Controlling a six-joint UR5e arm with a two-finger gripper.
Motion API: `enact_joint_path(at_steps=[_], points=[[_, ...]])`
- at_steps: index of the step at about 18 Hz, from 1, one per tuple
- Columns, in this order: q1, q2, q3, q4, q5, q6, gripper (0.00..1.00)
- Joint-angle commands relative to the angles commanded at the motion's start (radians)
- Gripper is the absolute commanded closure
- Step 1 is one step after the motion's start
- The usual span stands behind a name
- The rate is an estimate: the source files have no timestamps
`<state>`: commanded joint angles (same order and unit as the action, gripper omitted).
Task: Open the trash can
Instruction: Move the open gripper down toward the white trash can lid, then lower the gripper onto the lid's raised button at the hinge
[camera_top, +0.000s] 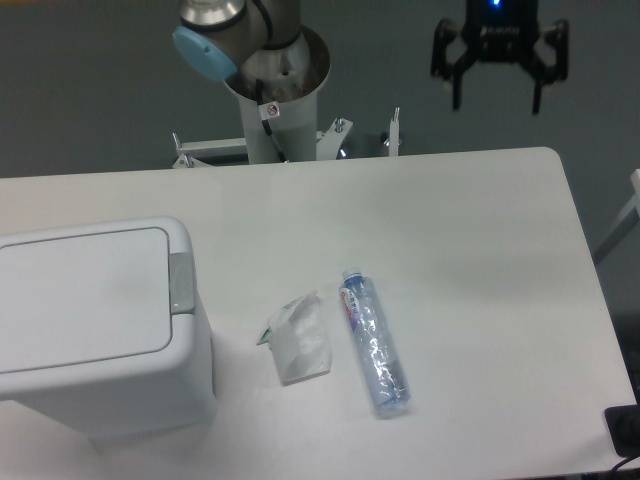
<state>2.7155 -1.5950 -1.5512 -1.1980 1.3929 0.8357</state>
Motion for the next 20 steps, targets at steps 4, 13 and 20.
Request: enact_joint_path(at_steps=[4, 13, 20], points=[[-0.106, -0.051, 0.063, 0.0, -0.008, -0.312, 0.0], [-0.306, -0.078, 0.063, 0.083, -0.202, -0.79, 0.0], [-0.395, -0.123, 0.051, 0.103, -0.195, -0.814, 0.0]])
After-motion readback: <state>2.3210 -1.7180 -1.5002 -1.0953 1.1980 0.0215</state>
